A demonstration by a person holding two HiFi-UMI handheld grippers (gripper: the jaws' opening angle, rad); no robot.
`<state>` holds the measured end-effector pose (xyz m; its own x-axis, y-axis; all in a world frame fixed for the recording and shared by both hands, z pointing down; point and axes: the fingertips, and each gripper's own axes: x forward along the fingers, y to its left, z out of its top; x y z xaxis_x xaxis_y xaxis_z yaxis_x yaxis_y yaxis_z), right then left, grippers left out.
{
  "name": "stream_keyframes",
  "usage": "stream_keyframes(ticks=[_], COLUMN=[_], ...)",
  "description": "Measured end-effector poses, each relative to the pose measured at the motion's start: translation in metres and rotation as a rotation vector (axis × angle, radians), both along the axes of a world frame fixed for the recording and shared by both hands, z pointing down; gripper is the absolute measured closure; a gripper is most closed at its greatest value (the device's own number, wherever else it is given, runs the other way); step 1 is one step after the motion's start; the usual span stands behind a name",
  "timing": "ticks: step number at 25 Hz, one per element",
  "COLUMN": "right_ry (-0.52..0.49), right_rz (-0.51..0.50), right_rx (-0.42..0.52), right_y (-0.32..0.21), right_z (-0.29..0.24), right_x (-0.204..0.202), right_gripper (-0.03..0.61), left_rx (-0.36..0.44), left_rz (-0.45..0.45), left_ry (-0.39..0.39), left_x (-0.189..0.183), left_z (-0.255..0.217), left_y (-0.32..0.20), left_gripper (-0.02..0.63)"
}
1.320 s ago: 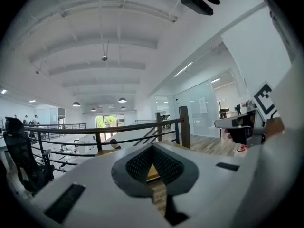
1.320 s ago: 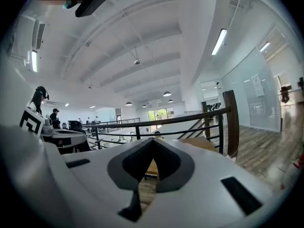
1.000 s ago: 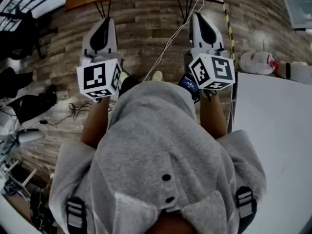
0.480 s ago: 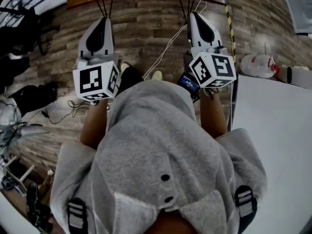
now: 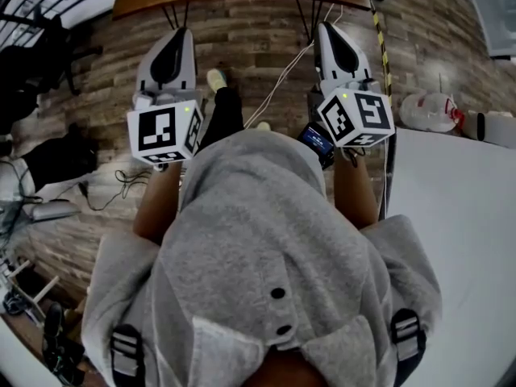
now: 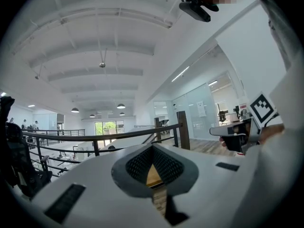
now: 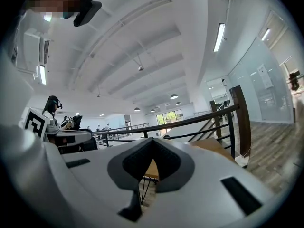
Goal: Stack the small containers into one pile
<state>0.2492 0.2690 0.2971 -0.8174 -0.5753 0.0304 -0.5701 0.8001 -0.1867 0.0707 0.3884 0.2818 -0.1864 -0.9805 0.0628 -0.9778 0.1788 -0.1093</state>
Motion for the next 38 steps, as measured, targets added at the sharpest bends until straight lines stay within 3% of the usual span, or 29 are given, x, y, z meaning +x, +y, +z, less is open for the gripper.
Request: stream_keyframes(ticks=[7, 21, 38], right_ry=[-0.023, -0.010, 0.055], right_rz=[0.009, 0.002, -0.022], right_rx=[0.012, -0.013, -0.033], right_y=[-0.016, -0.054, -0.153], right_z=[-0.007, 0.012, 0.029], right_x=[0.005, -0.010, -0.131], right_gripper=[0.568, 0.568, 0.568], left_rx=[0.026, 0.003, -0.031], left_rz=[0.015, 0.036, 0.047], left_ry=[-0.011, 0.004, 0.061], left_x=[0.005, -0.003, -0.113], left_z=[-0.010, 0.009, 0.031], left_y=[-0.019, -0.062, -0.164], left_gripper=[0.604, 0.604, 0.604])
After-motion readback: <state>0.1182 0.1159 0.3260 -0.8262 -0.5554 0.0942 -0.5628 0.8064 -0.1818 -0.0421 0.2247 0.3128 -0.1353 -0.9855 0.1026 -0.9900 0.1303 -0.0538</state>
